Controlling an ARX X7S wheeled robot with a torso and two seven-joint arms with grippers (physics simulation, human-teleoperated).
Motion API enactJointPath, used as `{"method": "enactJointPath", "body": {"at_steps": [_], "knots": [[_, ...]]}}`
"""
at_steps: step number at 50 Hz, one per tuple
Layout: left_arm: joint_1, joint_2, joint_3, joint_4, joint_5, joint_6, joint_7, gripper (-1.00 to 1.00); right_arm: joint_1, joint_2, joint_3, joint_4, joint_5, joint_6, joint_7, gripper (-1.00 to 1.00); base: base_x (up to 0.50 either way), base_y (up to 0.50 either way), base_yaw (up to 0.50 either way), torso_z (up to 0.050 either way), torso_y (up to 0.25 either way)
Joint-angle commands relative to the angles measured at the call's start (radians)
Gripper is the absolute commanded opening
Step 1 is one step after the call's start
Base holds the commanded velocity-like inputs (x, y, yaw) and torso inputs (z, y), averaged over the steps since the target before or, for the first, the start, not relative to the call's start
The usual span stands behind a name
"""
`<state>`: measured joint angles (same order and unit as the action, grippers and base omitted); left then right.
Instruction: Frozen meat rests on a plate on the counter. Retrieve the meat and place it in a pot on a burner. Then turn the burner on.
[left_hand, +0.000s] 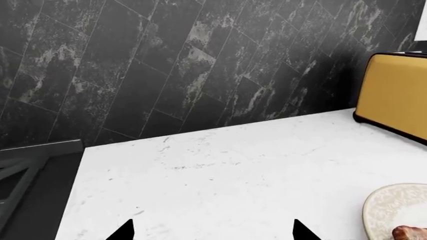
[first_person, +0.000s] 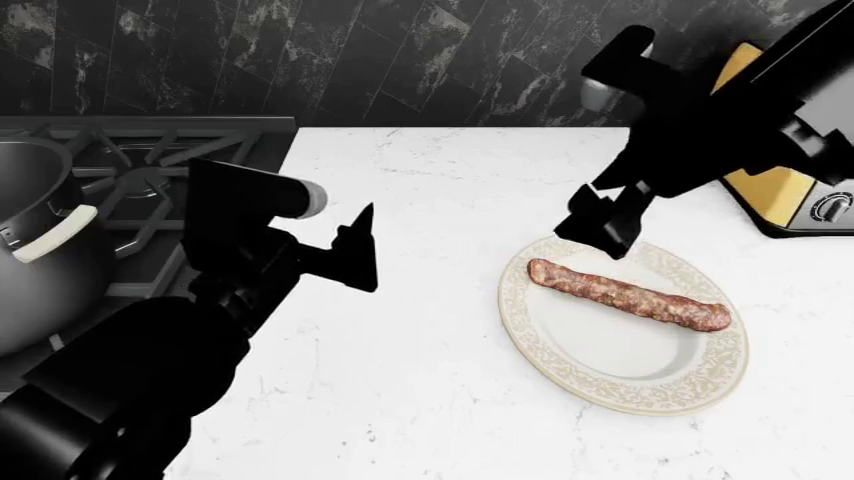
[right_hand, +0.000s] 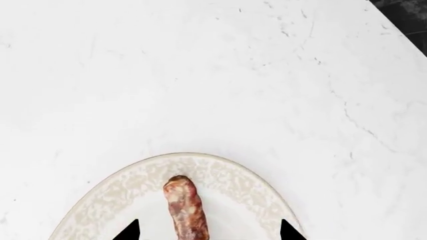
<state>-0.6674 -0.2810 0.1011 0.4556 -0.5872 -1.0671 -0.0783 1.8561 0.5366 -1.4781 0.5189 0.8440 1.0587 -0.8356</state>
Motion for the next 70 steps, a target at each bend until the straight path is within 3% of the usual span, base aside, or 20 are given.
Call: {"method": "enactJointPath", "body": {"at_steps": [1, 70], "knots": [[0.001, -0.002, 0.008, -0.015, 0.001, 0.012, 0.000, 1.00, -0.030, -0.023, -0.024, 0.044, -0.016, -0.023, -0.035, 1.00, 0.00, 0.00, 0.00, 0.000, 0.000], [-0.002, -0.013, 0.024, -0.053, -0.020, 0.044, -0.013, 1.00, -0.138, -0.142, -0.104, 0.275, -0.085, -0.132, -0.176, 1.00, 0.00, 0.00, 0.00, 0.000, 0.000]]}}
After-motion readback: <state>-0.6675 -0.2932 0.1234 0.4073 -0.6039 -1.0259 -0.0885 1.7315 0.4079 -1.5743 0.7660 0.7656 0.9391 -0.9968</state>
